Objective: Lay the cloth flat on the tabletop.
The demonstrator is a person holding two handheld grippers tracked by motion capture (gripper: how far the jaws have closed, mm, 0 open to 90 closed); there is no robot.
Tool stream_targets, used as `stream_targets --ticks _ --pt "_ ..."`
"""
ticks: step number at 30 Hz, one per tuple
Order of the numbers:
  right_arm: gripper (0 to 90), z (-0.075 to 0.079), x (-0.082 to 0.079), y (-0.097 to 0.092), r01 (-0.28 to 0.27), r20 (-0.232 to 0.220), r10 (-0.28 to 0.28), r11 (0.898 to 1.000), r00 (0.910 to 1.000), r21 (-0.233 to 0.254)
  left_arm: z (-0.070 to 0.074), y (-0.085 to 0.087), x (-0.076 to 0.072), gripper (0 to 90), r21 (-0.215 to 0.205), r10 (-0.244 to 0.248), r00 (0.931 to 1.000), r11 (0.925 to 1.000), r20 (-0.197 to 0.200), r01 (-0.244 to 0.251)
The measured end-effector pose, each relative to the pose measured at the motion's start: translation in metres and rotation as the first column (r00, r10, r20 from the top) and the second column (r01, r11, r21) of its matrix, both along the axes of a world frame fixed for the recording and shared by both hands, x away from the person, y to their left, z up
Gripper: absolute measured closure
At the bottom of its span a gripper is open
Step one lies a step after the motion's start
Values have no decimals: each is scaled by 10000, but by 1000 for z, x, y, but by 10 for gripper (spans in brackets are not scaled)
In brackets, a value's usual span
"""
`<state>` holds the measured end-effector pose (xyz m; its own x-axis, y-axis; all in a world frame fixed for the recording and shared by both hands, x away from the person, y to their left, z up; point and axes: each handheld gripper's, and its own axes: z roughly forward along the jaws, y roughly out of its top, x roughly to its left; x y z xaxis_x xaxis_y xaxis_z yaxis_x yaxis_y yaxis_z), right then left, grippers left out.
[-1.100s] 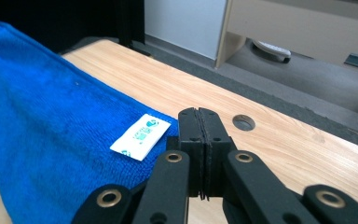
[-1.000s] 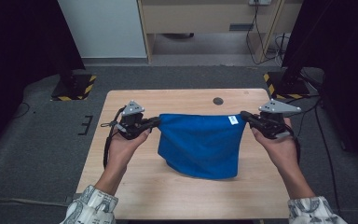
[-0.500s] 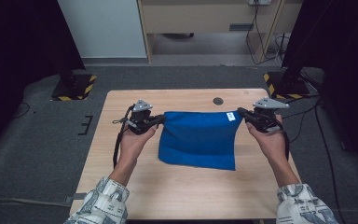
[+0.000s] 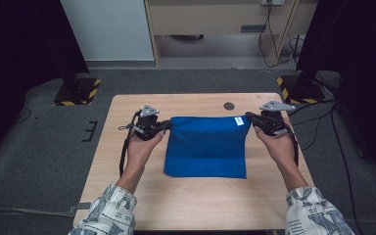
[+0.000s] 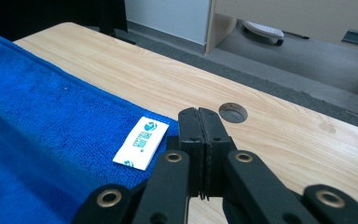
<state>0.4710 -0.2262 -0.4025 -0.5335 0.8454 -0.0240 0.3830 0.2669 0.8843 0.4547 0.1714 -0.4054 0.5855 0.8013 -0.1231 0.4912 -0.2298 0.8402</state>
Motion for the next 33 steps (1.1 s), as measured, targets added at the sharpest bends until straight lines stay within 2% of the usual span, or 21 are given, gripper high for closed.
stream_targets --ticks 21,31,33 --pt "894 -11 19 18 -47 -269 47 10000 9996 -4 -13 14 12 843 129 342 9993 9993 -179 -340" --pt "894 -30 38 21 62 -638 -74 9998 9979 -202 -31 11 34 843 715 425 9980 9967 -471 -391" --pt "894 -33 42 20 120 -716 -133 9998 9973 -185 -34 10 39 842 674 465 9975 9968 -527 -429"
